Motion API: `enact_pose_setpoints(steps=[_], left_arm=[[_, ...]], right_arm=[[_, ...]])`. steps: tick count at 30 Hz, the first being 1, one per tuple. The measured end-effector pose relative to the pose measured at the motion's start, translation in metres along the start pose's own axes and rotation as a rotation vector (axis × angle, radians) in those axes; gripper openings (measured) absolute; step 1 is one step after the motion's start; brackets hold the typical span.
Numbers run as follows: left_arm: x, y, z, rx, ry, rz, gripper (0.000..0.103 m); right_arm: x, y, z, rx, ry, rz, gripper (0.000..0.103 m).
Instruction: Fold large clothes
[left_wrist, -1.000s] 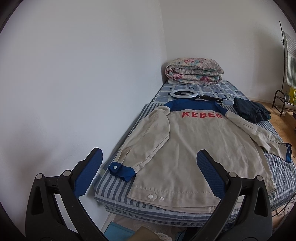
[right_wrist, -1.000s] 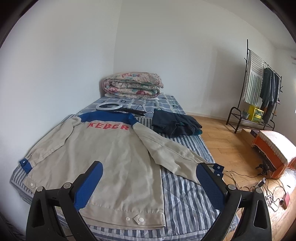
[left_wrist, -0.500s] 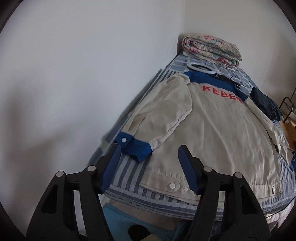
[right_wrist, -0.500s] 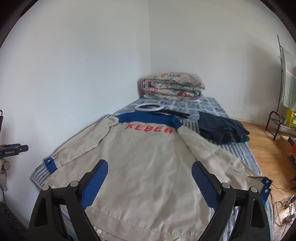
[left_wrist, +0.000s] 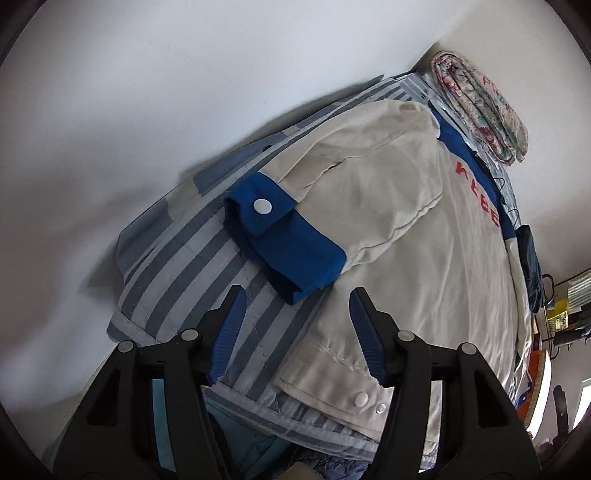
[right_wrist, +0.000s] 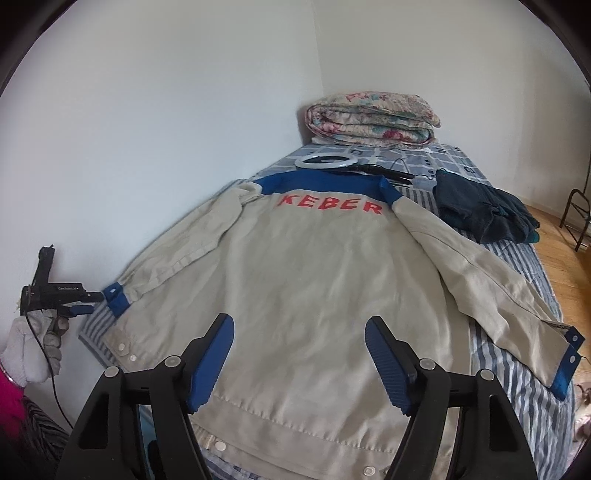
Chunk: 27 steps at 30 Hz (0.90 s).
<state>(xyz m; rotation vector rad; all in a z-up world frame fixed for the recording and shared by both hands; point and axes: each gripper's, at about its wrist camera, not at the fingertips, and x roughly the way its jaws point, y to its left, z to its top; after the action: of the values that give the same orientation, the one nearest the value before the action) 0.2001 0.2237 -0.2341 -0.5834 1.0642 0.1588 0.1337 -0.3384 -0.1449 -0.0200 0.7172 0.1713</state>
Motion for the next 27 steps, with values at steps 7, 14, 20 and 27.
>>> enact_pose_setpoints(steps=[7,14,20,27], left_arm=[[0.033,0.016,0.018,-0.069,0.020,0.005,0.067],[0.049,0.007,0.025,-0.048,0.010,0.031,0.059],[0.046,-0.003,0.024,0.033,-0.057,0.109,0.002],[0.014,-0.036,0.018,0.178,-0.202,0.127,0.000]], right_arm=[[0.010,-0.004,0.002,0.014,0.035,-0.109,0.076],[0.010,0.001,0.007,-0.033,0.022,-0.192,0.076],[0.008,0.007,0.007,-0.071,0.004,-0.217,0.076],[0.008,0.007,0.005,-0.064,0.009,-0.214,0.076]])
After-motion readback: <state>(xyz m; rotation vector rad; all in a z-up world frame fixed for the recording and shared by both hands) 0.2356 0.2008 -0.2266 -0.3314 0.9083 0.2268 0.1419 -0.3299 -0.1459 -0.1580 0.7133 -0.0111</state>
